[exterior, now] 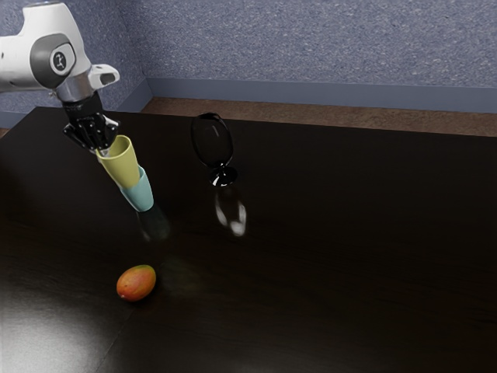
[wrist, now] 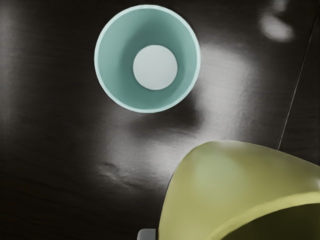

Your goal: Place the right cup onto the left cup

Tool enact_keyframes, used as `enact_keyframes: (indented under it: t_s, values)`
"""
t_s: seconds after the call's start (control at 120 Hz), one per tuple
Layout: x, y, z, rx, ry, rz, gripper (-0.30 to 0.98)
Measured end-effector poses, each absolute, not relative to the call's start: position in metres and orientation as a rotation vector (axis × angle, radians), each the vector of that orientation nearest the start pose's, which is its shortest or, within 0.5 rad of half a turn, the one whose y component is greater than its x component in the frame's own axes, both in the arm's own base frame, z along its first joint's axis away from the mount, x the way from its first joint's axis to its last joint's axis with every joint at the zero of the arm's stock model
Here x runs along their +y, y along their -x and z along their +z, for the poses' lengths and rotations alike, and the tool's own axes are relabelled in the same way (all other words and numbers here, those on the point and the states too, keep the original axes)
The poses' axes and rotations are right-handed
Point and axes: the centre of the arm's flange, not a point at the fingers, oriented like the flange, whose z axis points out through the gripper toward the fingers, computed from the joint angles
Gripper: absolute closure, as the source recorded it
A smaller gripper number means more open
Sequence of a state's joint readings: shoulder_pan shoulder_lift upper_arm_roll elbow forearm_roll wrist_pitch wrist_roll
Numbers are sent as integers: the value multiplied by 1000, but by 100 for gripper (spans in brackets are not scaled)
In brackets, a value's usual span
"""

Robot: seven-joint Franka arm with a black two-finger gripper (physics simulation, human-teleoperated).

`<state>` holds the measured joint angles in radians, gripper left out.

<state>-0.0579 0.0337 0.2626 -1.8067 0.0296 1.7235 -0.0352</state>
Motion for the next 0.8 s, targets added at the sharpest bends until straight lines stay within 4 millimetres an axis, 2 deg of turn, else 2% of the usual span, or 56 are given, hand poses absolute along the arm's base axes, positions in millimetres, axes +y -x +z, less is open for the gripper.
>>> enact_keyframes:
  t_s: [0.2, 0.5, 0.8]
  values:
    - [117, -555, 512, -343, 3085, 164, 78]
    - [158, -559, 514, -418, 3059, 160, 78]
    - [150, -582, 514, -366, 3038, 182, 78]
